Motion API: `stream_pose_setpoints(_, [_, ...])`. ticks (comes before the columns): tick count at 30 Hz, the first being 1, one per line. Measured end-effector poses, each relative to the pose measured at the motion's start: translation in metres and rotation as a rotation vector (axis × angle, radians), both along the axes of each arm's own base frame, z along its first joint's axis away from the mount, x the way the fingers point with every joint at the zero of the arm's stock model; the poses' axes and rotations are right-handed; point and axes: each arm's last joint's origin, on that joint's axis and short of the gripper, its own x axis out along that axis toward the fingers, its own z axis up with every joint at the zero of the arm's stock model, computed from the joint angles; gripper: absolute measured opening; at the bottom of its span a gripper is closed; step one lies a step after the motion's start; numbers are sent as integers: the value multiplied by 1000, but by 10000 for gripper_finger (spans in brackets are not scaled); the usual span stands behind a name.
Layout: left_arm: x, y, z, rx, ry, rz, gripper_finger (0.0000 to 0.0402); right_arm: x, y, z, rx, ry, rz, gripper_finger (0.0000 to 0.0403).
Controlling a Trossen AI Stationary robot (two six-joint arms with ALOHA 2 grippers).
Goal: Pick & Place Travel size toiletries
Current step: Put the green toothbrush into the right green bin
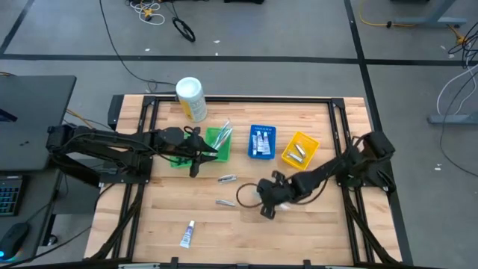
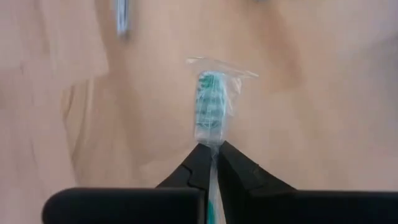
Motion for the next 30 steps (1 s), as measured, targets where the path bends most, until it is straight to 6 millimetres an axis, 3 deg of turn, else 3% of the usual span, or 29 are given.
stream_pose_setpoints(4, [0, 0, 0, 4, 0, -2, 121, 6, -29, 20, -75, -63, -6, 23])
stream_pose_setpoints(11, [0, 0, 0, 1, 1, 2, 121, 21, -68, 65, -153, -336, -18, 22])
stream_pose_setpoints(20, [11, 1, -11, -28, -11, 11, 121, 38, -76, 102, -350, -673, 157, 22])
stream_pose_setpoints(25, [27, -4, -19, 10, -126, -85, 121, 43, -86, 118, -391, -830, 117, 22])
stream_pose_setpoints(30, [41, -5, -20, 31, -217, -103, 123, 45, -93, 122, -400, -863, 91, 22])
